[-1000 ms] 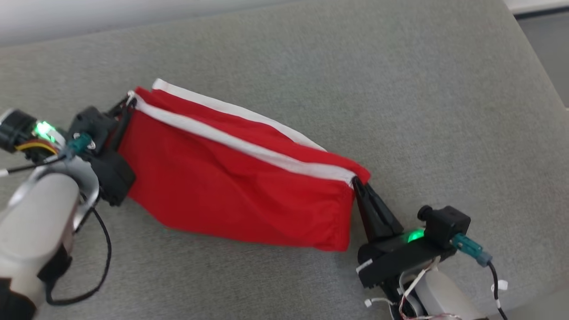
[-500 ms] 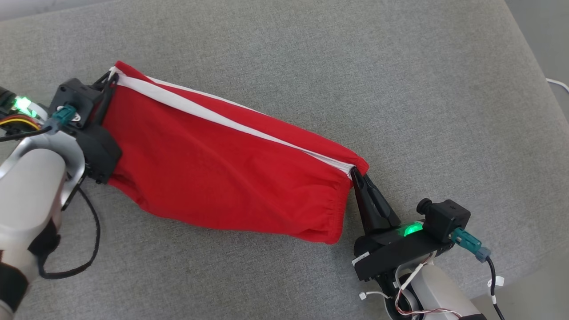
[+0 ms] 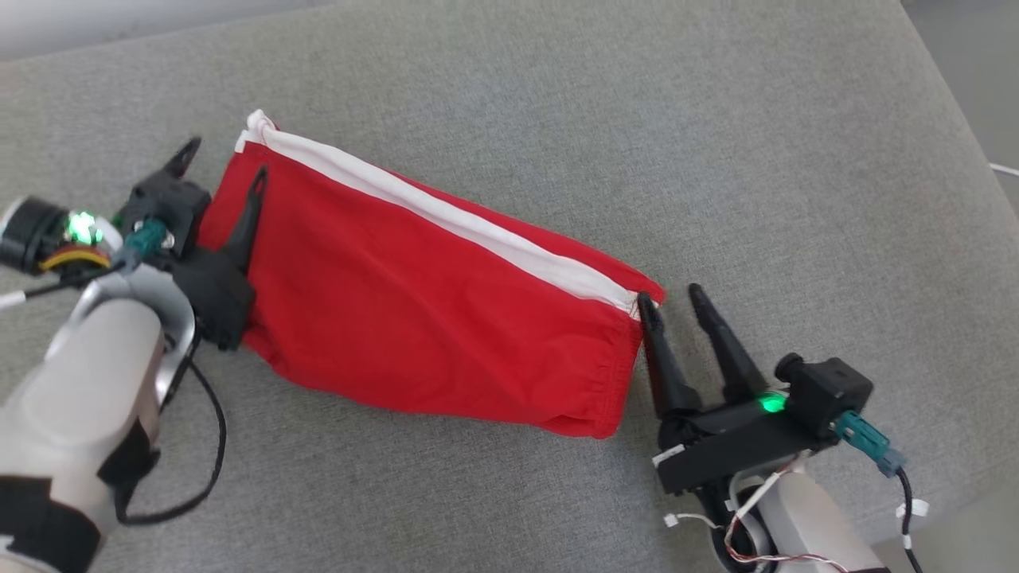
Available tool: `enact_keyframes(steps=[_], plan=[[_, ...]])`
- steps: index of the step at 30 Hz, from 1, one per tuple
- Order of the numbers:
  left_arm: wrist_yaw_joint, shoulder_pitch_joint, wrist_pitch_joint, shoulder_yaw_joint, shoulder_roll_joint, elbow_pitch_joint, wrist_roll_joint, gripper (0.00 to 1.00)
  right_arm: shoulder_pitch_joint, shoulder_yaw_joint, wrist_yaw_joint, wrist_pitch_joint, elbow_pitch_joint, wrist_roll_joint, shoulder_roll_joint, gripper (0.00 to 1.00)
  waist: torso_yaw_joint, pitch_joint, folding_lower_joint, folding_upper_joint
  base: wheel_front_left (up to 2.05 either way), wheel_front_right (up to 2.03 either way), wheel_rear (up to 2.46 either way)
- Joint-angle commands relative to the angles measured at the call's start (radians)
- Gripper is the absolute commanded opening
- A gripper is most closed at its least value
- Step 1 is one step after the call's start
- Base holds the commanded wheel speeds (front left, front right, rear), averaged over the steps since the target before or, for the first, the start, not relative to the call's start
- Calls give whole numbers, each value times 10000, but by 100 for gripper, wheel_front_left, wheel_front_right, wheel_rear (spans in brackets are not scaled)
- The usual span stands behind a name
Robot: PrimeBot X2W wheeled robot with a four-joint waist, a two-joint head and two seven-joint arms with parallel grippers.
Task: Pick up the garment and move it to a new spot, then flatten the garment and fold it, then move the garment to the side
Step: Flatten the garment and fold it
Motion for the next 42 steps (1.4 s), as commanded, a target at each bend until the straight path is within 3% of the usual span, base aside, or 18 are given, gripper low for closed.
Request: enact_keyframes(steps=[1, 9, 15, 23, 30, 31, 33, 37, 42], plan=[[107, 351, -31, 122, -46, -66, 51, 100, 173, -176, -23, 2, -59, -303, 15, 100, 126, -187, 0, -1, 0, 0, 0], [625, 1743, -34, 1288, -481, -511, -192, 100, 820, -1441, -24, 2, -250, -1543, 303, 100, 344, -788, 0, -1, 0, 0, 0], [688, 2379, -35, 1762, -819, -133, -189, 100, 1154, -1961, -25, 2, -246, -1789, 365, 100, 344, -957, 0, -1, 0, 0, 0], [847, 2269, -34, 2014, -1027, 1030, -129, 100, 1197, -2133, -24, 2, -230, -1848, 383, 100, 108, -759, 0, -1, 0, 0, 0], [663, 2188, -16, 1848, -1356, 1877, -70, 100, 1233, -2167, -24, 2, -178, -1828, 398, 100, 31, -712, 0, -1, 0, 0, 0], [633, 2139, 15, 1818, -1418, 1999, -53, 46, 1248, -2187, -25, 2, -171, -1812, 400, 100, 43, -727, 0, -1, 0, 0, 0], [590, 2166, 18, 1783, -1538, 2259, -89, 0, 1280, -2201, -25, 2, -144, -1803, 409, 100, 75, -784, 0, -1, 0, 0, 0], [493, 2140, 23, 1792, -1677, 2707, -202, 0, 1277, -2175, -25, 2, -110, -1755, 420, 100, 199, -978, 0, -1, 0, 0, 0], [883, 2327, -3, 2103, -1803, 2320, -285, 0, 1441, -2214, -25, 2, -54, -1792, 431, 100, 450, -1411, 0, -1, 0, 0, 0]])
